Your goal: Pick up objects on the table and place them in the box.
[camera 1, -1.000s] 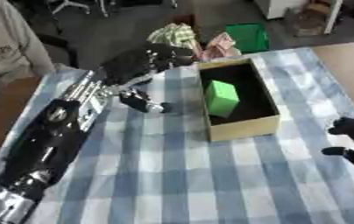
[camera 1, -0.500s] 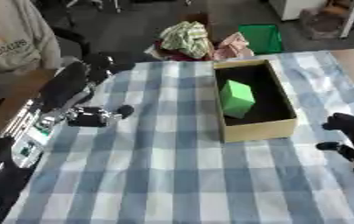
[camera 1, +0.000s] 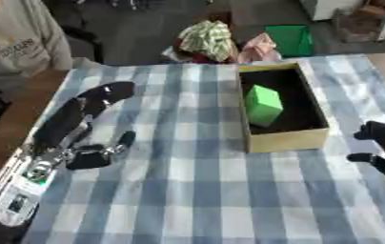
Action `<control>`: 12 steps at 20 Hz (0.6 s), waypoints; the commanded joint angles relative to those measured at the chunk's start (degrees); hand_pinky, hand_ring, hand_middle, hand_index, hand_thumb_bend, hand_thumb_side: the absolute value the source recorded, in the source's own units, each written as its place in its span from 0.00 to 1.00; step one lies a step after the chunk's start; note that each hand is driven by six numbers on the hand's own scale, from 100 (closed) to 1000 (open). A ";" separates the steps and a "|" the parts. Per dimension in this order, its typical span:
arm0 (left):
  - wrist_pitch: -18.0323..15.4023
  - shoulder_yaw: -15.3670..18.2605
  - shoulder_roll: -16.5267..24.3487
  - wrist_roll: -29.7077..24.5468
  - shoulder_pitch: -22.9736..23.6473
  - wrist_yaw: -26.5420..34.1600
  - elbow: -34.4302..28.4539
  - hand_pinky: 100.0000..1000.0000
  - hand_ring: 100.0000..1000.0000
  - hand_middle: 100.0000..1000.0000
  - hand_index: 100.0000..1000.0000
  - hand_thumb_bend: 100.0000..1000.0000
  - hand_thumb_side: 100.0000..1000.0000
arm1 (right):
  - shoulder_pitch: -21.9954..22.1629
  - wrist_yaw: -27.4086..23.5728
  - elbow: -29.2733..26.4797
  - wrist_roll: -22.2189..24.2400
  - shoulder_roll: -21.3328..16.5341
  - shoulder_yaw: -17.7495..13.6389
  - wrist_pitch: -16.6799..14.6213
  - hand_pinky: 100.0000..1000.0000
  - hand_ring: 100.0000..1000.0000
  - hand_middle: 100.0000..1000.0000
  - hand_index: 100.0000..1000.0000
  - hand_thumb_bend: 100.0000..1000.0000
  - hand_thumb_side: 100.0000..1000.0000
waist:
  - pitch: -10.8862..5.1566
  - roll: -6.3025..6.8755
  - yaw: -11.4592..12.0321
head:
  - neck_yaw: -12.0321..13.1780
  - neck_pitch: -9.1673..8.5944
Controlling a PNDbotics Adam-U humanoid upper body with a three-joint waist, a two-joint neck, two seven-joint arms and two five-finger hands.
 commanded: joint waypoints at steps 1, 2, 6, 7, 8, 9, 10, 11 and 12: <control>1.76 1.45 0.01 -3.09 1.03 3.32 -4.04 0.85 0.84 0.87 0.94 0.00 0.20 | -0.45 0.20 -0.58 -0.04 -0.54 -0.16 -0.01 0.61 1.00 0.64 0.80 0.00 0.61 | -0.85 -0.32 0.25 | 0.60 1.43; 2.28 1.58 -0.14 -4.08 1.27 4.31 -4.58 0.85 0.84 0.87 0.94 0.00 0.20 | -0.44 0.22 -0.57 -0.01 -0.54 -0.14 -0.01 0.61 1.00 0.64 0.80 0.00 0.61 | -0.84 -0.36 0.31 | 0.68 1.61; 4.11 2.21 -1.17 -8.23 1.47 7.50 -5.64 0.85 0.84 0.87 0.94 0.00 0.25 | -0.19 0.26 -0.53 -0.09 -0.40 -0.22 -0.03 0.61 1.00 0.64 0.80 0.00 0.62 | -0.72 -0.85 0.55 | 0.70 3.41; 4.44 2.42 -1.30 -9.32 1.43 8.13 -5.94 0.85 0.84 0.87 0.94 0.00 0.25 | -0.16 0.27 -0.53 -0.09 -0.39 -0.22 -0.04 0.61 1.00 0.64 0.80 0.00 0.62 | -0.68 -0.92 0.57 | 0.63 3.57; 4.77 2.63 -1.49 -10.42 1.44 8.67 -6.21 0.85 0.84 0.87 0.94 0.00 0.26 | -0.17 0.30 -0.54 -0.11 -0.40 -0.24 -0.04 0.61 1.00 0.64 0.80 0.00 0.62 | -0.55 -1.03 0.71 | 0.59 3.73; 5.10 2.86 -1.66 -11.53 1.44 9.21 -6.47 0.85 0.84 0.87 0.94 0.00 0.26 | -0.16 0.33 -0.56 -0.14 -0.40 -0.27 -0.05 0.61 1.00 0.64 0.80 0.00 0.62 | -0.48 -1.09 0.79 | 0.54 3.90; 5.37 3.11 -1.77 -12.62 1.43 9.73 -6.78 0.85 0.84 0.87 0.94 0.00 0.26 | -0.15 0.35 -0.57 -0.16 -0.40 -0.28 -0.06 0.61 1.00 0.64 0.80 0.00 0.62 | -0.45 -1.13 0.83 | 0.50 3.98; 5.64 3.39 -1.91 -13.67 1.48 10.29 -7.10 0.85 0.84 0.87 0.94 0.00 0.27 | -0.14 0.37 -0.56 -0.17 -0.38 -0.28 -0.05 0.61 1.00 0.64 0.81 0.00 0.63 | -0.39 -1.14 0.97 | 0.50 3.95; 5.91 3.69 -2.00 -14.81 1.50 10.91 -7.46 0.85 0.84 0.87 0.94 0.00 0.27 | -0.14 0.39 -0.55 -0.19 -0.35 -0.28 -0.04 0.61 1.00 0.64 0.81 0.00 0.63 | -0.34 -1.16 1.07 | 0.48 3.89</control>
